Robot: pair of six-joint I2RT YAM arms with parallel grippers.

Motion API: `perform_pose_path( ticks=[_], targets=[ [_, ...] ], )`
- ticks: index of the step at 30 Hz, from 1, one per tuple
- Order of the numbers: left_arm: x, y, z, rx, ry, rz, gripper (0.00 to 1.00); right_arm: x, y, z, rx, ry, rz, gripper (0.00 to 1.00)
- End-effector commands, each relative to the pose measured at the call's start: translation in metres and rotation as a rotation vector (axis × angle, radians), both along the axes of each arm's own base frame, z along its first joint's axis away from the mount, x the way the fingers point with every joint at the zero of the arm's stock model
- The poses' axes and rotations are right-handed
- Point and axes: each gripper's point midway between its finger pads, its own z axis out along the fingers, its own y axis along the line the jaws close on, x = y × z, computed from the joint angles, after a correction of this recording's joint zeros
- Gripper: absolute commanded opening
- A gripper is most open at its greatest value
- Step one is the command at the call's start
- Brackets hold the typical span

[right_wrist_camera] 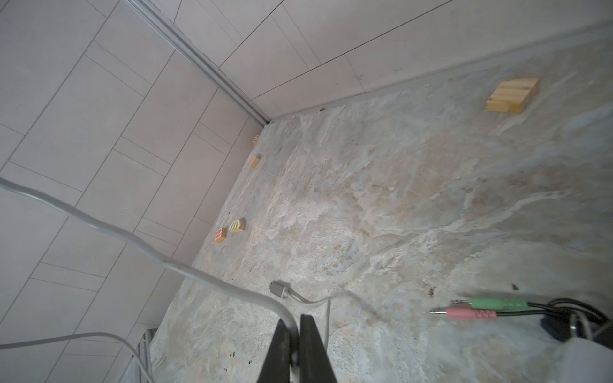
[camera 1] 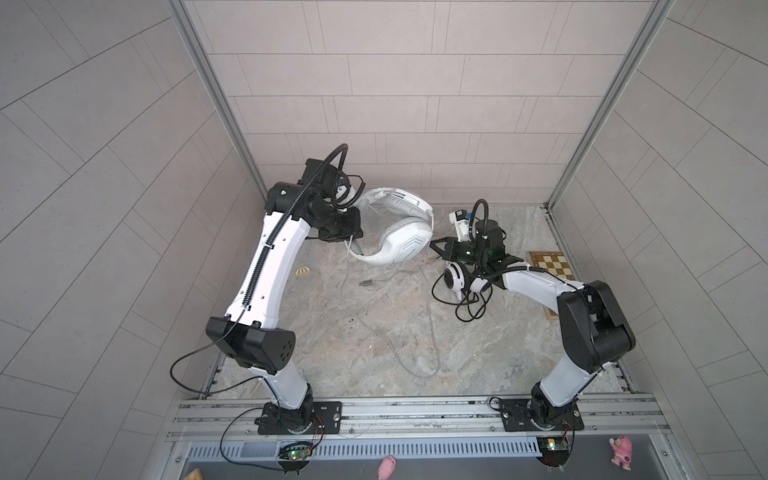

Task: Wrap the headphones

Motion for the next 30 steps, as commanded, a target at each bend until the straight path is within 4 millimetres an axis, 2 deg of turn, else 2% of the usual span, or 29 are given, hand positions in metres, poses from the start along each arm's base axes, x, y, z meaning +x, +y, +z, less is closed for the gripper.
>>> perform_pose_path(
  ticks=[1,3,5,8,11,16,18,21,24,27,29,30],
  targets=[
    [0.004,-0.003,0.039,-0.087,-0.109,0.019,0.00,-0.002,-0.023,-0.019,-0.109,0.056,-0.085,0.09],
    [0.006,-0.003,0.037,-0.086,-0.098,0.024,0.00,-0.001,-0.027,-0.017,-0.100,0.050,-0.096,0.10],
    [0.007,-0.004,0.032,-0.082,-0.087,0.019,0.00,-0.002,-0.023,-0.009,-0.072,0.054,-0.068,0.10],
    [0.017,0.007,0.014,-0.007,-0.070,0.045,0.00,-0.014,-0.005,0.028,0.046,0.051,0.040,0.10],
    [0.021,0.012,-0.006,0.038,-0.024,0.056,0.00,-0.038,0.007,0.076,0.096,0.018,0.123,0.10],
    [0.030,0.013,-0.027,0.046,-0.022,0.079,0.00,-0.070,-0.001,0.156,0.114,-0.081,0.161,0.10],
    [0.030,0.015,-0.031,0.052,-0.013,0.083,0.00,-0.078,-0.011,0.169,0.057,-0.101,0.146,0.10],
    [0.029,0.015,-0.030,0.047,-0.022,0.079,0.00,-0.074,-0.041,0.169,-0.156,-0.117,0.029,0.10],
    [0.024,0.011,-0.026,0.033,-0.025,0.053,0.00,-0.061,-0.068,0.172,-0.301,-0.140,-0.107,0.10],
    [0.013,0.010,-0.026,0.023,-0.019,0.038,0.00,-0.041,-0.087,0.181,-0.365,-0.172,-0.207,0.10],
    [0.006,0.011,-0.027,0.027,-0.017,0.031,0.00,-0.026,-0.094,0.182,-0.384,-0.170,-0.237,0.11],
    [0.002,0.012,-0.026,0.033,-0.014,0.028,0.00,-0.020,-0.091,0.180,-0.378,-0.161,-0.219,0.11]
  ],
)
